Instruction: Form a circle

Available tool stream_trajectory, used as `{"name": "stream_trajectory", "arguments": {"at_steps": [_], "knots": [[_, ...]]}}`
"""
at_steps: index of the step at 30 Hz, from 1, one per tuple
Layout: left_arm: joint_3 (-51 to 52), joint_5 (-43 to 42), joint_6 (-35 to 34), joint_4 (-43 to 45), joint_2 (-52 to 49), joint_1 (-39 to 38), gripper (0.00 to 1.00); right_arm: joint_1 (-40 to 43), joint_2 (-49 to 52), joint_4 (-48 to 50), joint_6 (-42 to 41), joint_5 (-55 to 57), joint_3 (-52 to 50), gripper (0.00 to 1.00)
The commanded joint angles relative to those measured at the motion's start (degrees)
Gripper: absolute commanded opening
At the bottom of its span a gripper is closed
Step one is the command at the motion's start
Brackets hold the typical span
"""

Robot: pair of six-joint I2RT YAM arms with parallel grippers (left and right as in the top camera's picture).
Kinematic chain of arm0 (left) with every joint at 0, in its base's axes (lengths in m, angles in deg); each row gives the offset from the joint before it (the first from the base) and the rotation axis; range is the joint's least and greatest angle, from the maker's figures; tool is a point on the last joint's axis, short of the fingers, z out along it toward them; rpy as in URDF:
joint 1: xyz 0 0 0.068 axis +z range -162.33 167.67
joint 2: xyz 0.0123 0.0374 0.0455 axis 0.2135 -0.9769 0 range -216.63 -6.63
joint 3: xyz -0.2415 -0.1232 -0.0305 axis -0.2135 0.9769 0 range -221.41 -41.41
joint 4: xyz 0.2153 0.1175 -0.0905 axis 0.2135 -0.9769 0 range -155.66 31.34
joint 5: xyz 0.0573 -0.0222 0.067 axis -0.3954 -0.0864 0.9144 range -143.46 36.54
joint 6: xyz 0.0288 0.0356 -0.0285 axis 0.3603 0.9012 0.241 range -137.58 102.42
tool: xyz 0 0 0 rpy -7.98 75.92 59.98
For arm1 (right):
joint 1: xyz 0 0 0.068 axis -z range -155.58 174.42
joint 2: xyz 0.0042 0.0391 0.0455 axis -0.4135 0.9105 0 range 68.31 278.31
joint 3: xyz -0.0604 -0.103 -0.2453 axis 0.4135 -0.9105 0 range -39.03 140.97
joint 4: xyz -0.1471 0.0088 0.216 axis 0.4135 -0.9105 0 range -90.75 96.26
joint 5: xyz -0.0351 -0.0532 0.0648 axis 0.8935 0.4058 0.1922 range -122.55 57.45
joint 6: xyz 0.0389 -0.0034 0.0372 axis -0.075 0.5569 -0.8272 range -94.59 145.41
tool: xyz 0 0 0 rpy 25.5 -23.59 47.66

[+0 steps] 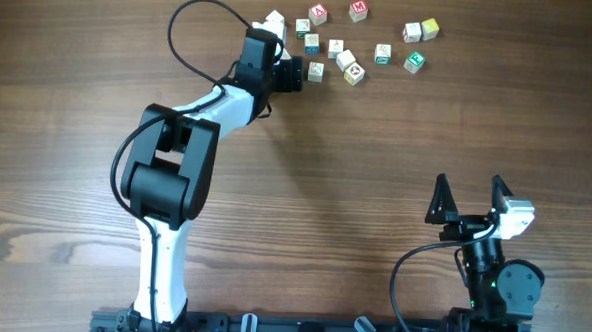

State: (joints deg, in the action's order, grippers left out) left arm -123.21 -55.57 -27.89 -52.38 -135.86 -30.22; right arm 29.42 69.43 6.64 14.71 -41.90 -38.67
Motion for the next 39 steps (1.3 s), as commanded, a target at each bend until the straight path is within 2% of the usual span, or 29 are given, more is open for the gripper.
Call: {"name": "stream_trajectory", "arguments": {"at_steps": [1, 7, 10, 11, 12, 14, 22, 28, 30, 31, 32, 34, 35, 39], "knots": [[-0.7, -0.9, 0.9, 0.0, -1.1, 0.0, 0.52, 0.3, -0.1, 0.2, -0.7, 0.5, -0.1, 1.0], [-0.7, -0.9, 0.9, 0.0, 0.0, 0.0, 0.4, 0.3, -0.1, 0.2, -0.7, 0.5, -0.1, 1.0], [-0.7, -0.9, 0.9, 0.0, 2.3, 0.0, 0.39, 0.3, -0.1, 0.2, -0.7, 0.5, -0.1, 1.0], [-0.7, -0.9, 0.9, 0.2, 3.0, 0.0, 0.51, 0.3, -0.1, 0.2, -0.7, 0.5, -0.1, 1.0], [-0.7, -0.9, 0.9, 0.4, 3.2, 0.0, 0.72, 0.3, -0.1, 0.2, -0.7, 0.5, -0.1, 1.0], [-0.7, -0.9, 0.9, 0.6, 3.2, 0.0, 1.0, 0.3, -0.1, 0.2, -0.6, 0.5, -0.1, 1.0], [-0.7, -0.9, -0.9, 5.8, 0.6, 0.1, 1.0, 0.3, -0.1, 0.2, -0.7, 0.5, -0.1, 1.0], [-0.7, -0.8, -2.1, 6.1, -3.9, 0.1, 1.0, 0.3, -0.1, 0.2, -0.7, 0.5, -0.1, 1.0], [-0.7, -0.9, -2.2, 6.6, -4.3, 0.1, 0.98, 0.3, -0.1, 0.2, -0.7, 0.5, -0.1, 1.0], [-0.7, -0.9, -2.2, 6.9, -4.4, 0.1, 0.94, 0.3, -0.1, 0.2, -0.7, 0.5, -0.1, 1.0], [-0.7, -0.8, -2.1, 7.3, -4.4, 0.1, 0.87, 0.3, -0.1, 0.2, -0.7, 0.5, -0.1, 1.0], [-0.7, -0.6, -2.2, 7.7, -4.4, 0.2, 0.62, 0.3, -0.1, 0.2, -0.7, 0.5, -0.1, 1.0], [-1.0, -0.6, -2.2, 7.6, -4.3, 0.2, 0.55, 0.3, -0.1, 0.2, -0.7, 0.5, -0.1, 1.0], [-2.2, -0.6, -2.3, 5.9, -2.1, 0.2, 0.43, 0.3, -0.1, 0.2, -0.7, 0.5, -0.1, 1.0]]}}
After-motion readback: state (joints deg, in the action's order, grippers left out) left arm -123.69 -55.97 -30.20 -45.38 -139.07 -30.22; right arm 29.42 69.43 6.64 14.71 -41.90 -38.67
